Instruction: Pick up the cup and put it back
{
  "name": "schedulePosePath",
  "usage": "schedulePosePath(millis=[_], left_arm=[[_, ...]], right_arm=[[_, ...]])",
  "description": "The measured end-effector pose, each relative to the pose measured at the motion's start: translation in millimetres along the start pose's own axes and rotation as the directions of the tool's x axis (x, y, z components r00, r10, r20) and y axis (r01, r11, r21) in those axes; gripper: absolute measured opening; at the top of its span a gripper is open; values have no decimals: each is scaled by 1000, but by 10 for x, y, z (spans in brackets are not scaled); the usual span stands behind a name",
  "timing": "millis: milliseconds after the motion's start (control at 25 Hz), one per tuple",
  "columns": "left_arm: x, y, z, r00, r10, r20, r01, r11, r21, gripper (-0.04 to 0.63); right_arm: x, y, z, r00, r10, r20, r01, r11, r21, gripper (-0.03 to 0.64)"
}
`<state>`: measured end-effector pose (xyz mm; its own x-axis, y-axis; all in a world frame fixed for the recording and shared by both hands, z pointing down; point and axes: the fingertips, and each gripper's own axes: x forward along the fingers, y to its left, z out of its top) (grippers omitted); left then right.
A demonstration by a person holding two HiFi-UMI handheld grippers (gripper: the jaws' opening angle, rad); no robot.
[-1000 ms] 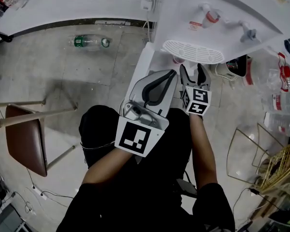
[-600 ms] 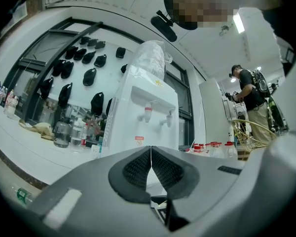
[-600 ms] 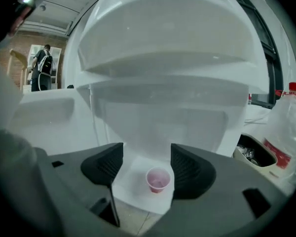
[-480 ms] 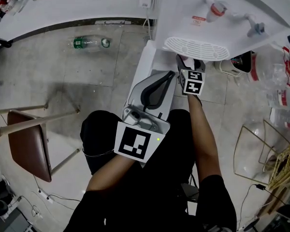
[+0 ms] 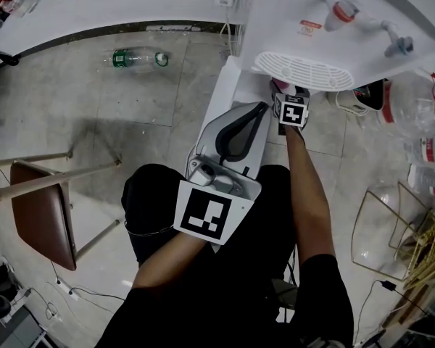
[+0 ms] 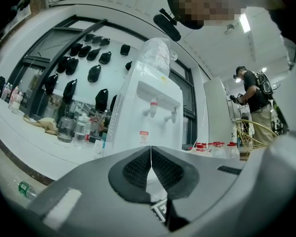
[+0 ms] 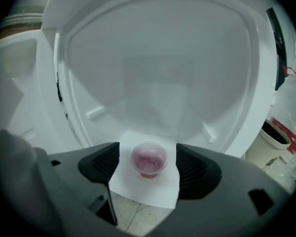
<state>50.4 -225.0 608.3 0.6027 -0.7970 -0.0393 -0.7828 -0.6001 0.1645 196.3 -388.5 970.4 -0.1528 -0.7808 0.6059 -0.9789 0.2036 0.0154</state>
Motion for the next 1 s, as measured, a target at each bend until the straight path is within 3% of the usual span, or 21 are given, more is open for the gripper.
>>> schedulePosePath(millis=[800,1000], left_arm=[[-67,21,-16,1000,-28,-3,28,999,-24,8],[-84,43,-13,1000,-26,-1,26,999,-33,8]], right_arm=[[437,-111,-375,987,-44,-157,44,999,-2,348],[436,-130,-363,987,-62,-151,61,998,-7,333]])
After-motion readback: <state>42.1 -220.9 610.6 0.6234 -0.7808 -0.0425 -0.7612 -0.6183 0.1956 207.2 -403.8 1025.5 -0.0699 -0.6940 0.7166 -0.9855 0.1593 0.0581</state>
